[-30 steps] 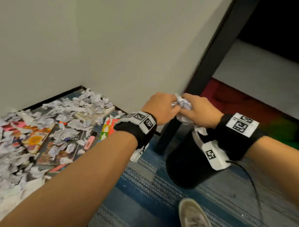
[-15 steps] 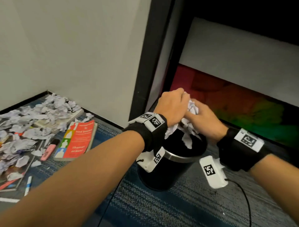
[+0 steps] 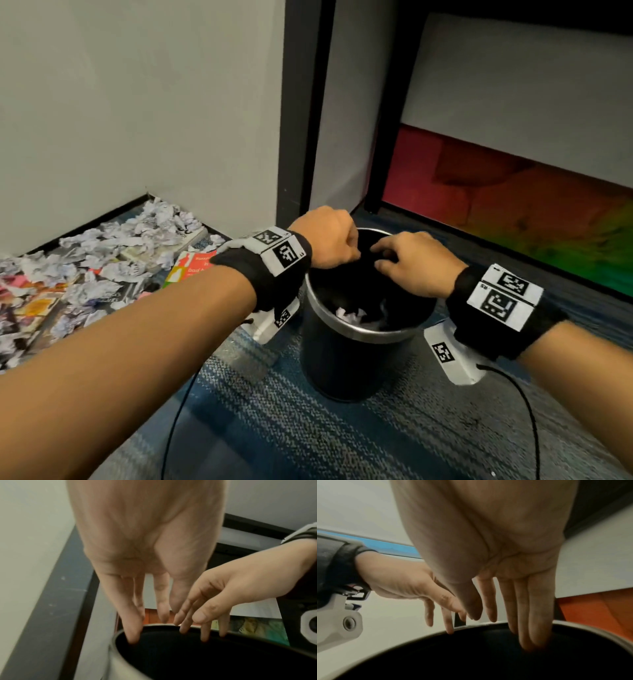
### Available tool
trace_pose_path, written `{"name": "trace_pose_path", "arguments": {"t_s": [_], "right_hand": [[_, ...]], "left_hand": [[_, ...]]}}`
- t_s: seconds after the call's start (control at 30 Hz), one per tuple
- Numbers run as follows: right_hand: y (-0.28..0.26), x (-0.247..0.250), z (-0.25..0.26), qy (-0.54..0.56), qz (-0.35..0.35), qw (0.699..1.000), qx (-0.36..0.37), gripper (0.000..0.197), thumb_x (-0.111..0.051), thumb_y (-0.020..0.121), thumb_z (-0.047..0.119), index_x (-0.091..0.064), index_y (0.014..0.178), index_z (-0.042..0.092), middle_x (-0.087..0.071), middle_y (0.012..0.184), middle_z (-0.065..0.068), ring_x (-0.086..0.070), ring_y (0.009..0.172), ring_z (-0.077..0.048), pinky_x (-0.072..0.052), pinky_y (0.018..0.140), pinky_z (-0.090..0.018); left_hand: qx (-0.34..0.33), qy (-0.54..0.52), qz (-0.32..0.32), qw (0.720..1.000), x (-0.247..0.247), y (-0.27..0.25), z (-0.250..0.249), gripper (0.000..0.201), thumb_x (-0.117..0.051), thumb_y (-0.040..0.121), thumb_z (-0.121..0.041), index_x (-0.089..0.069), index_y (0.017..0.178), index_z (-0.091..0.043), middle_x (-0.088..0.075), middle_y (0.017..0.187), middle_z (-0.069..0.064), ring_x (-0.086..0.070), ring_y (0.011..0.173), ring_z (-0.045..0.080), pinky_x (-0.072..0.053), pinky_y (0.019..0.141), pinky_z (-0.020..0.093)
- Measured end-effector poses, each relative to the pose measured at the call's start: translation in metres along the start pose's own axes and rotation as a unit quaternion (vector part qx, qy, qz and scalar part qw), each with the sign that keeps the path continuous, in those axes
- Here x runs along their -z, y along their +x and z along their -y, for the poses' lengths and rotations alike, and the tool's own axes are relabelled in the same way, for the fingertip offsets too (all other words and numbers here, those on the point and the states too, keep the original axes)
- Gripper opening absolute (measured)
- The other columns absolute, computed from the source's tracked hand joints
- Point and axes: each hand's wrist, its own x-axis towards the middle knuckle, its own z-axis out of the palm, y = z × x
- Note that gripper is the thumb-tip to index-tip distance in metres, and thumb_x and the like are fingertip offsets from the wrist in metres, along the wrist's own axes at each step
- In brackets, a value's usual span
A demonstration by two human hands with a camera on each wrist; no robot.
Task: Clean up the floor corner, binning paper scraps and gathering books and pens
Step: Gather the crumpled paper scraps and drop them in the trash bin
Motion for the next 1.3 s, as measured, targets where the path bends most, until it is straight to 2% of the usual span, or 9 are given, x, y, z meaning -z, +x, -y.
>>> {"name": "trace_pose_path", "arguments": {"t_s": [0.1, 0.3, 0.53, 0.7, 0.8, 0.93, 1.07, 1.2, 1.3], "right_hand": [[-0.001, 0.013, 0.025, -0.005, -0.065, 0.998, 0.010, 0.029, -0.056, 0.086, 0.042, -0.063, 0.112, 0.031, -0.067, 0.112, -0.004, -0.061, 0.107, -0.030, -0.051, 0.090, -0.040], [0.012, 0.017, 0.118, -0.056, -0.113, 0.986, 0.112, 0.023, -0.055, 0.088, 0.040, -0.065, 0.101, 0.023, -0.066, 0.100, -0.002, -0.060, 0.099, -0.026, -0.048, 0.082, -0.036], [0.069, -0.029, 0.262, -0.149, 0.024, 0.969, 0.194, 0.032, -0.054, 0.089, 0.045, -0.060, 0.114, 0.026, -0.055, 0.114, -0.006, -0.045, 0.112, -0.028, -0.041, 0.097, -0.044], [0.105, -0.053, 0.360, -0.258, 0.136, 0.931, 0.220, 0.038, -0.055, 0.091, 0.041, -0.058, 0.122, 0.021, -0.059, 0.122, -0.010, -0.054, 0.111, -0.030, -0.046, 0.093, -0.038], [0.129, -0.070, 0.409, -0.252, 0.169, 0.922, 0.240, 0.038, -0.054, 0.093, 0.039, -0.058, 0.123, 0.016, -0.063, 0.122, -0.009, -0.058, 0.110, -0.027, -0.045, 0.090, -0.033], [0.156, -0.108, 0.436, -0.247, 0.170, 0.915, 0.270, 0.034, -0.055, 0.092, 0.038, -0.059, 0.119, 0.016, -0.065, 0.117, -0.009, -0.060, 0.104, -0.027, -0.049, 0.088, -0.036], [0.187, -0.176, 0.443, -0.263, 0.236, 0.889, 0.291, 0.042, -0.056, 0.092, 0.042, -0.055, 0.124, 0.015, -0.063, 0.116, -0.010, -0.060, 0.101, -0.028, -0.050, 0.084, -0.037], [0.221, -0.242, 0.448, -0.267, 0.251, 0.885, 0.288, 0.062, -0.057, 0.090, 0.046, -0.033, 0.143, 0.024, -0.045, 0.133, -0.014, -0.053, 0.113, -0.034, -0.050, 0.090, -0.045], [0.248, -0.276, 0.450, -0.271, 0.205, 0.907, 0.250, 0.081, -0.057, 0.083, 0.061, -0.023, 0.147, 0.023, -0.031, 0.145, -0.017, -0.042, 0.126, -0.041, -0.047, 0.095, -0.051]], "left_hand": [[0.017, -0.018, -0.096, 0.995, 0.015, -0.017, 0.023, 0.012, -0.064, 0.082, -0.034, -0.069, 0.080, -0.024, -0.071, 0.085, -0.001, -0.065, 0.082, 0.020, -0.049, 0.074, 0.027], [0.084, 0.057, -0.042, 0.994, 0.040, -0.067, 0.107, 0.016, -0.062, 0.086, -0.036, -0.069, 0.088, -0.021, -0.071, 0.094, 0.003, -0.065, 0.087, 0.024, -0.052, 0.078, 0.031], [0.181, 0.113, -0.006, 0.977, 0.040, -0.135, 0.232, 0.023, -0.057, 0.088, -0.026, -0.062, 0.105, -0.012, -0.066, 0.110, 0.013, -0.064, 0.100, 0.032, -0.049, 0.074, 0.034], [0.283, 0.020, 0.029, 0.958, 0.008, -0.187, 0.310, 0.017, -0.057, 0.081, -0.028, -0.059, 0.074, -0.012, -0.061, 0.083, 0.015, -0.063, 0.081, 0.039, -0.055, 0.076, 0.053], [0.325, 0.001, 0.044, 0.945, -0.019, -0.215, 0.365, 0.029, -0.049, 0.093, -0.032, -0.063, 0.093, -0.007, -0.063, 0.096, 0.015, -0.063, 0.088, 0.035, -0.054, 0.084, 0.048], [0.363, -0.015, 0.073, 0.929, -0.032, -0.251, 0.428, 0.022, -0.055, 0.090, -0.026, -0.058, 0.081, -0.006, -0.065, 0.092, 0.014, -0.062, 0.077, 0.030, -0.055, 0.070, 0.038], [0.409, -0.013, 0.083, 0.909, -0.039, -0.284, 0.468, 0.019, -0.048, 0.098, -0.023, -0.055, 0.103, -0.006, -0.064, 0.102, 0.013, -0.064, 0.089, 0.030, -0.054, 0.075, 0.037], [0.451, -0.014, 0.097, 0.887, -0.045, -0.299, 0.485, 0.051, -0.053, 0.096, -0.035, -0.039, 0.138, -0.010, -0.047, 0.133, 0.016, -0.056, 0.111, 0.032, -0.050, 0.089, 0.039], [0.460, -0.006, 0.076, 0.885, -0.057, -0.294, 0.488, 0.077, -0.060, 0.088, -0.050, -0.024, 0.144, -0.013, -0.036, 0.140, 0.015, -0.050, 0.119, 0.034, -0.050, 0.090, 0.043]]}}
